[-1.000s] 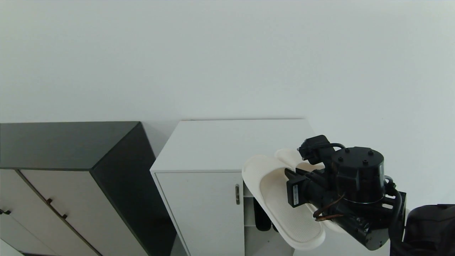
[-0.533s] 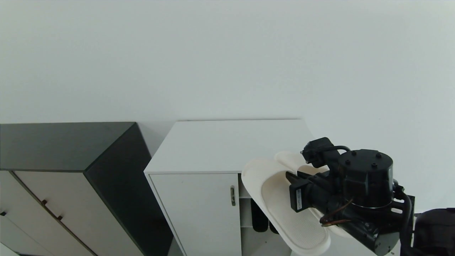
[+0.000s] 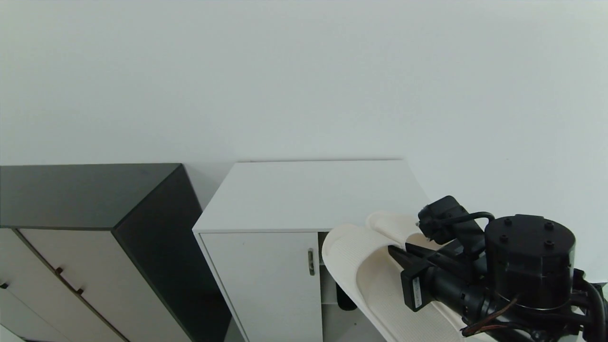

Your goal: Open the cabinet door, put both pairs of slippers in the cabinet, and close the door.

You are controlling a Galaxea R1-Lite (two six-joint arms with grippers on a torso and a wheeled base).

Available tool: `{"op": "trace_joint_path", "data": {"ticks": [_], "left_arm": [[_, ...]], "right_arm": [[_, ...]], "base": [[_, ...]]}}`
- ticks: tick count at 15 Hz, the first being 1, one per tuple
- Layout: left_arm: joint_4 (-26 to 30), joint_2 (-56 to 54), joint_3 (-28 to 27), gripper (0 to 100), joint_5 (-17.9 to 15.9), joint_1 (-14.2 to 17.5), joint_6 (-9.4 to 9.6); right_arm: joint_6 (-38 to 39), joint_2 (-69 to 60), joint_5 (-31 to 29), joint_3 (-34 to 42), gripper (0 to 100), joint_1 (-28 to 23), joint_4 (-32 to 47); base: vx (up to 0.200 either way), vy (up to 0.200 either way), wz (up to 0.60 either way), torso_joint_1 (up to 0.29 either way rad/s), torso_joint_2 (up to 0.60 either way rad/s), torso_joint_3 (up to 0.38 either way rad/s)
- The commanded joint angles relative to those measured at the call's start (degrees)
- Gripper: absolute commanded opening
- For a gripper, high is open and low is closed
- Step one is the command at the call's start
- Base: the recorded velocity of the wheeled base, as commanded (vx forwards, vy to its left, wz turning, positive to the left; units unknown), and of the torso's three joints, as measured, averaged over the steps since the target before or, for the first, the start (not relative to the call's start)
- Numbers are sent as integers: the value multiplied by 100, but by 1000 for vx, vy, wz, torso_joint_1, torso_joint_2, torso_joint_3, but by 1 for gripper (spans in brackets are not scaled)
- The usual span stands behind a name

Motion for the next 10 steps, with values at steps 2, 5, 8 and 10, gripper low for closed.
{"op": "trace_joint_path", "data": {"ticks": [2,5,8,10], "left_arm": [[-1,-1,0,0,1,-2,-1],[-1,-1,0,0,1,-2,-1],[-1,-1,0,0,1,-2,-1],[-1,-1,0,0,1,-2,-1]], "right_arm": [[0,-44,8,60,0,31,4],[0,0,8,60,0,40,4],[-18,36,8,113,0,40,4],[-26,53,8,113,0,31,-5]], "base": [[0,0,0,0,0,0],[0,0,0,-128,290,159],[0,0,0,-165,386,209],[0,0,0,-188,435,249]]}}
